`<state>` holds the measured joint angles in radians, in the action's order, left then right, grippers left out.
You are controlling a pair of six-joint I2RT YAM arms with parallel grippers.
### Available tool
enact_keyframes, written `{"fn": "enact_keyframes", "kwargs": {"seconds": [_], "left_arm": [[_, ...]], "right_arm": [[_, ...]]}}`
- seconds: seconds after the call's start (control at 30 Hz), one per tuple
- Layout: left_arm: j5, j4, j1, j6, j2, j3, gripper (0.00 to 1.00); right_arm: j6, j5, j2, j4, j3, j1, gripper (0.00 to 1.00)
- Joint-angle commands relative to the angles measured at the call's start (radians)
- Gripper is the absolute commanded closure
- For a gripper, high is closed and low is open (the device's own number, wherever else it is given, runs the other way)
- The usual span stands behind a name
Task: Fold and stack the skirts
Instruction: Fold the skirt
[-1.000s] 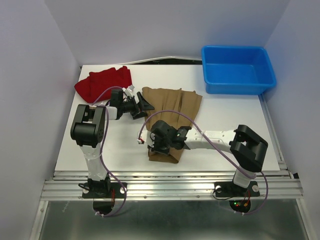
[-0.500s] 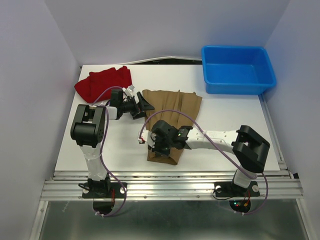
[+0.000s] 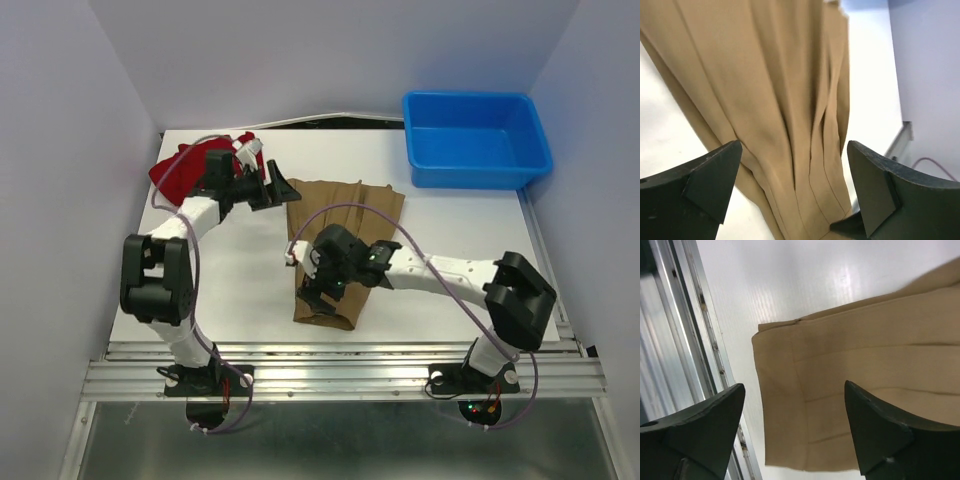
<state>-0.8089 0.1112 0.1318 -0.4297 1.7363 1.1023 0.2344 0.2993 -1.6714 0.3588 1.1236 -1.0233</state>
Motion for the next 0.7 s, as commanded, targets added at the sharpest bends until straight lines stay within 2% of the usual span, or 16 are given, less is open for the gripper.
{"fn": "enact_keyframes", "kwargs": {"seconds": [0.0,0.1,0.17,0.2,0.3,0.33,0.37,0.4,0.43,0.47,0.57,0.67], "left_arm": [[0.099,-0.22,-0.067,0.265,-0.199,0.131,0.01],[0.166,-0.326,-0.144,0.513,-0.286,0.149,0.01],[0.203,-0.335,-0.178,0.598,-0.384,0.122,0.01],[0.28,-0.326,-0.181,0.63,-0.42,0.104,0.02],[0.379,-0.274,-0.181,0.709,-0.566,0.016,0.02],[0.404,-0.277,-0.181,0.73,-0.596,-0.023,0.01],[0.361,-0.313,-0.181,0.777,-0.625,-0.035,0.01],[0.305,-0.368,-0.181,0.975,-0.667,-0.044,0.01],[0.222,-0.475,-0.167,1.076,-0.687,-0.057,0.01],[0.227,-0.507,-0.147,1.171,-0.728,-0.099,0.02],[0.322,-0.594,-0.034,1.244,-0.782,-0.197,0.03],[0.378,-0.639,0.047,1.321,-0.853,-0.286,0.03]], "right_arm": [[-0.076,0.098,0.139,0.022,0.079,0.101,0.12],[-0.13,0.184,0.212,0.017,0.027,0.216,0.07],[-0.168,0.23,0.249,0.006,-0.027,0.229,0.06],[-0.182,0.25,0.289,-0.03,-0.101,0.229,0.06],[-0.227,0.31,0.317,-0.107,-0.208,0.238,0.06],[-0.233,0.323,0.318,-0.124,-0.264,0.238,0.09],[-0.233,0.328,0.315,-0.148,-0.289,0.238,0.12],[-0.256,0.334,0.311,-0.188,-0.307,0.25,0.15],[-0.263,0.351,0.303,-0.204,-0.329,0.25,0.19],[-0.262,0.36,0.27,-0.211,-0.329,0.25,0.27],[-0.245,0.37,0.198,-0.207,-0.323,0.25,0.35],[-0.164,0.357,0.099,-0.172,-0.315,0.259,0.37]]}}
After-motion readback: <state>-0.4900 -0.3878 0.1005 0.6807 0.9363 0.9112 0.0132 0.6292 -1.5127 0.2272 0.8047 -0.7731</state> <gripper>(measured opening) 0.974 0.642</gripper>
